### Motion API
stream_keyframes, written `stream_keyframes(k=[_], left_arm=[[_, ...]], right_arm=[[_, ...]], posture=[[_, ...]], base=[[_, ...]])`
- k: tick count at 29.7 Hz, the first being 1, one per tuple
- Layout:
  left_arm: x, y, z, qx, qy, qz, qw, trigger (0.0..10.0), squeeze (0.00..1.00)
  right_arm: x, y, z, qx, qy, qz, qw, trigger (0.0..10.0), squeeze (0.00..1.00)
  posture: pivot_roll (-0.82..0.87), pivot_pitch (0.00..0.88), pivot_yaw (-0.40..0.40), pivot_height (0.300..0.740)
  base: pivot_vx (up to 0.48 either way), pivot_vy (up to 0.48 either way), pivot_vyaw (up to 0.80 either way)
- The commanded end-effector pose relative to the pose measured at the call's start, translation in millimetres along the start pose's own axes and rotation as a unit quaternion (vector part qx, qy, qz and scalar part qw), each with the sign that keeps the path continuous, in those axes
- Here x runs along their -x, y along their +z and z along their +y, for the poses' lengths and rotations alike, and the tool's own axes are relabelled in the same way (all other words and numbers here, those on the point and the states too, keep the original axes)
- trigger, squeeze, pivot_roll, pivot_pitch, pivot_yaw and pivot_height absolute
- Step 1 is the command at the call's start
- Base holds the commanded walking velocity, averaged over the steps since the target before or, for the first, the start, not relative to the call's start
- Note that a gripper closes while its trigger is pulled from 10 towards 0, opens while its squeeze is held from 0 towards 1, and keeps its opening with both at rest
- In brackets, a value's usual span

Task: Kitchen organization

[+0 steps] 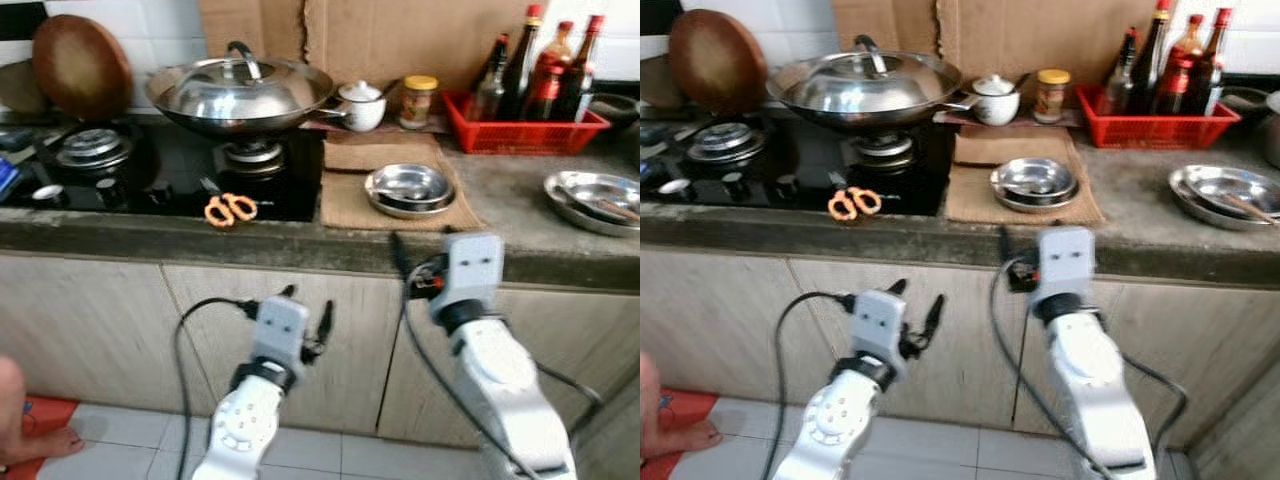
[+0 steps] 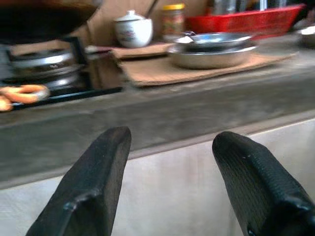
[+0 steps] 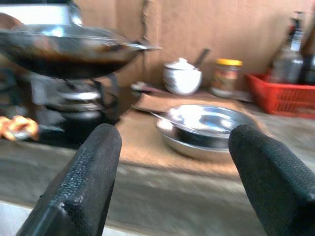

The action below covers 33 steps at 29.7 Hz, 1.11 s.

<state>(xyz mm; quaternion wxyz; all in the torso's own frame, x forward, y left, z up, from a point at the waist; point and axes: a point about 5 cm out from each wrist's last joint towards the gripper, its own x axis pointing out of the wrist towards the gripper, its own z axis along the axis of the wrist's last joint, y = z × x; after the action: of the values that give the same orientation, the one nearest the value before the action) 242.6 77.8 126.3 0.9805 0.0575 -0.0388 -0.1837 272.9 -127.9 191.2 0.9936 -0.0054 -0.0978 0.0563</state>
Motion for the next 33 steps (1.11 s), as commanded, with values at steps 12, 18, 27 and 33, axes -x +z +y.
stream_keyframes(k=[12,18,27,33], left_arm=[[1.5,-1,5.4,-0.005,0.007,0.001,1.000,10.0,0.00],[1.1,-1,4.8,-0.006,0.005,0.001,1.000,10.0,0.00],[1.2,-1,3.7,-0.005,0.003,0.000,1.000,10.0,0.00],[2.9,-3,0.6,0.003,-0.005,0.005,1.000,10.0,0.00]], right_arm=[[-7.7,7,3.8,0.006,0.014,-0.022,1.000,10.0,0.00],[-13.2,11,3.4,0.022,0.021,-0.033,0.999,10.0,0.00],[-25.0,10,6.1,0.053,0.042,-0.033,0.997,10.0,0.00],[-30.1,15,11.9,0.056,0.062,-0.047,0.995,10.0,0.00]], posture=[[0.11,0.000,-0.033,0.740],[0.11,0.000,-0.032,0.740],[0.12,0.000,-0.036,0.740],[0.12,0.000,-0.038,0.740]], base=[[0.350,0.000,0.00],[0.407,0.000,0.00],[0.418,0.000,0.00],[0.069,0.000,0.00]])
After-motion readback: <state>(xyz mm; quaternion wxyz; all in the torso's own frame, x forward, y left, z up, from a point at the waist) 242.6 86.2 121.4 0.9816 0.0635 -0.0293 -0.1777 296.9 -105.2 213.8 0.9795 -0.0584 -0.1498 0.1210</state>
